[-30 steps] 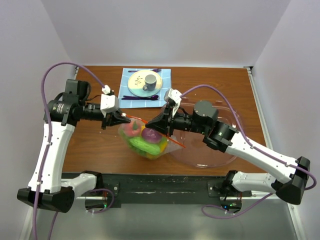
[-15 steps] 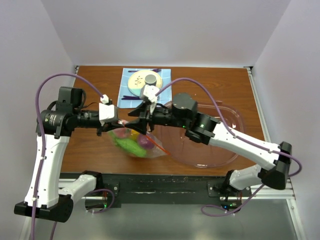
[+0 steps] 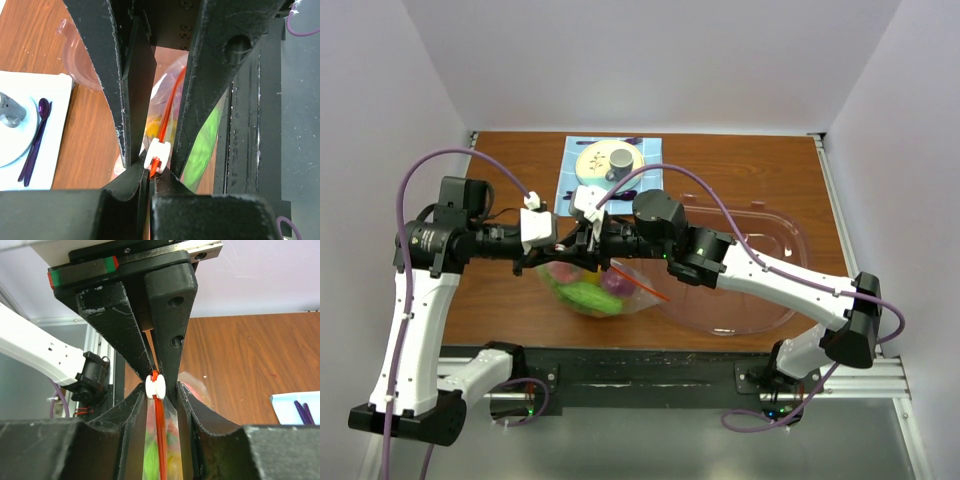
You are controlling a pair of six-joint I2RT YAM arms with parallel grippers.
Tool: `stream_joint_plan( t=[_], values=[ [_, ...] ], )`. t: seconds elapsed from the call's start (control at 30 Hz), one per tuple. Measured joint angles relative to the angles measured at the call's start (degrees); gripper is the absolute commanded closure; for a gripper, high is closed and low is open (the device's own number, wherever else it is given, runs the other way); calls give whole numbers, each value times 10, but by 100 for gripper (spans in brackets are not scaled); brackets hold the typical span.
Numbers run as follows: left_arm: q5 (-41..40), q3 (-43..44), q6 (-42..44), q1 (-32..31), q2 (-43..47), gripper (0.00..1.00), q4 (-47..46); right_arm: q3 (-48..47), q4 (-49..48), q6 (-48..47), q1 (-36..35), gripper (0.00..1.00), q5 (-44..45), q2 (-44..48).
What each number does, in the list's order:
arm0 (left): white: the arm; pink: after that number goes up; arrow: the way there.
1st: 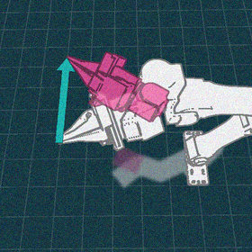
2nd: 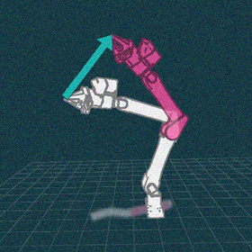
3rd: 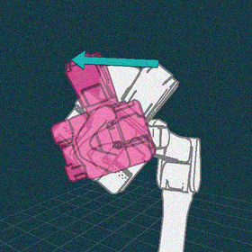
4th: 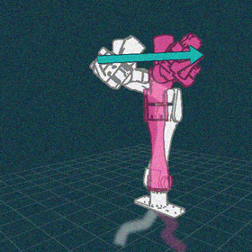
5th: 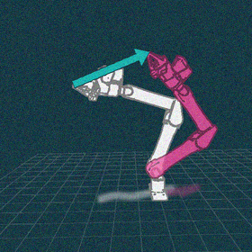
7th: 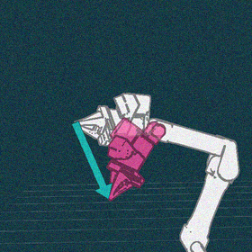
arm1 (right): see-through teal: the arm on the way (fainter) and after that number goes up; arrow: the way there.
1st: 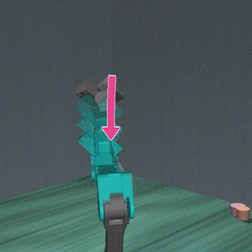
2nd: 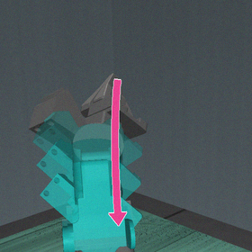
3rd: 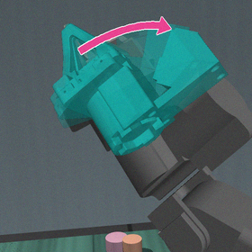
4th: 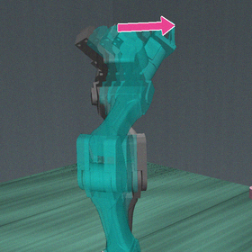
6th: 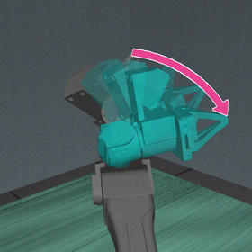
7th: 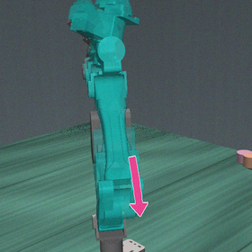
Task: Open the zip-top bag and remove the fake food
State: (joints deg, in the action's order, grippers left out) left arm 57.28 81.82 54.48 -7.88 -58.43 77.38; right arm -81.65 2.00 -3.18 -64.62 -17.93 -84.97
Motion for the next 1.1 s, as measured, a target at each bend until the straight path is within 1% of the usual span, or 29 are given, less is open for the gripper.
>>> stream_joint_plan(
  t=[0.33, 0.4, 0.47, 0.53, 0.57, 0.6, 0.67, 0.73, 0.83, 0.9, 1.1],
  values=[
    [0, -11, -2, 0, 6, 99, 0, -1, 11, -14, -3, 73, 4, 0],
    [3, -11, -4, 0, 7, 99, -1, -1, 12, -14, -3, 70, 4, 2],
    [8, -11, -5, 0, 8, 99, -1, -1, 14, -14, -3, 70, 4, 5],
    [13, -11, -5, -1, 8, 99, -2, -1, 16, -14, -3, 62, 4, 8],
    [15, -11, -5, -1, 8, 99, -2, -1, 18, -13, -3, 57, 4, 9],
    [12, -11, -5, -1, 8, 99, -2, -1, 20, -13, -3, 44, 4, 11],
    [7, -11, -5, -1, 8, 99, -2, -5, 30, -11, -3, 41, 3, 16],
    [3, -11, -5, -1, 8, 99, -2, -12, 36, -12, -3, 41, 2, 23],
    [-2, -11, -5, 0, 8, 99, -2, -23, 38, -14, -3, 46, 2, 33],
    [-3, -11, -5, 0, 8, 99, -2, -29, 38, -14, -3, 48, 2, 36],
    [-3, -11, -5, 0, 8, 99, -2, -33, 42, -13, -3, 48, 2, 36]
  ],
)
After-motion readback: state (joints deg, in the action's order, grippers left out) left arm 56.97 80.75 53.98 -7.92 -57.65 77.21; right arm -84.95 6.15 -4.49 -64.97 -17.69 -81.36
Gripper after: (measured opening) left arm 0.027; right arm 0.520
